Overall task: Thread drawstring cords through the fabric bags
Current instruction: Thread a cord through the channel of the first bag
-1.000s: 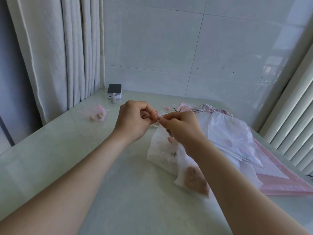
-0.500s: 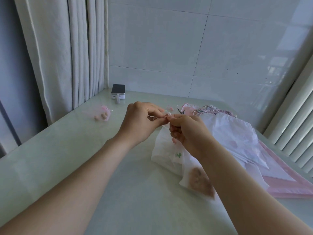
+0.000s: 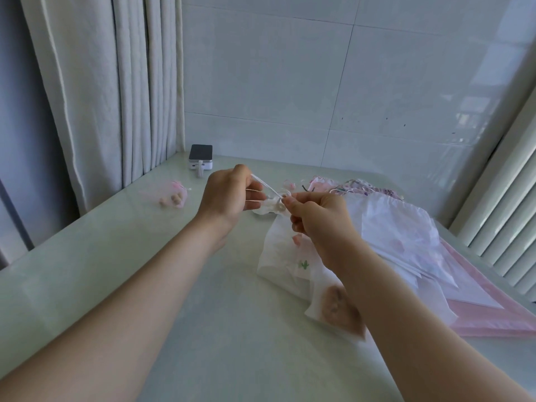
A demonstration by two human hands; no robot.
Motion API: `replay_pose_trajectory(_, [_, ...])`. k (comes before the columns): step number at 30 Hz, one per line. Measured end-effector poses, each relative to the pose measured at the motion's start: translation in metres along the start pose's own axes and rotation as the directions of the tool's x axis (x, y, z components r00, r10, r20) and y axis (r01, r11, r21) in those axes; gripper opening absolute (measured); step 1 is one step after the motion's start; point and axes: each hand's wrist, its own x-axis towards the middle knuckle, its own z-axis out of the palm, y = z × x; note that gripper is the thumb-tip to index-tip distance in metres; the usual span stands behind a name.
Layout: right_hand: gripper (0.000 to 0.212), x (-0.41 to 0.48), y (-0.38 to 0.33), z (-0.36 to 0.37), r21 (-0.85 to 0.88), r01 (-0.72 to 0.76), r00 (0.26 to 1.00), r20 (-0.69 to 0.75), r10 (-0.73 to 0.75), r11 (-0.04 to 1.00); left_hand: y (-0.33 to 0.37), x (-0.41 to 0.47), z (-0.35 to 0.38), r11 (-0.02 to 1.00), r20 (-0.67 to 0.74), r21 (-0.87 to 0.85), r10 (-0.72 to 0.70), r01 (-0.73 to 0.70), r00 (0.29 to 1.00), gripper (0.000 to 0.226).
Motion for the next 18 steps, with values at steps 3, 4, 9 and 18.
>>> replay_pose_trajectory(3, [0.01, -0.004, -0.001, 0.0, -0.091, 0.068, 0.994, 0.096, -0.06, 0.993, 0.003, -0.002, 0.002, 0.964, 0.017, -0.241, -0.108, 0.109, 0.994, 0.035])
replay_pose_trajectory(4, [0.008, -0.005, -0.003, -0.001, -0.134, 0.108, 0.986, 0.139, -0.089, 0.985, 0.003, -0.001, 0.002, 0.943, 0.015, -0.303, -0.139, 0.137, 0.99, 0.031])
replay_pose_trajectory(9, [0.005, -0.004, -0.007, 0.0, -0.303, 0.238, 0.967, 0.16, -0.197, 0.923, 0.001, 0.004, 0.003, 0.954, -0.067, -0.264, -0.163, 0.14, 0.984, 0.025])
replay_pose_trajectory(18, [0.017, -0.006, -0.004, 0.009, -0.649, 0.306, 0.949, 0.152, -0.275, 0.696, -0.002, 0.007, 0.0, 0.981, -0.223, -0.148, -0.158, 0.127, 0.962, 0.021])
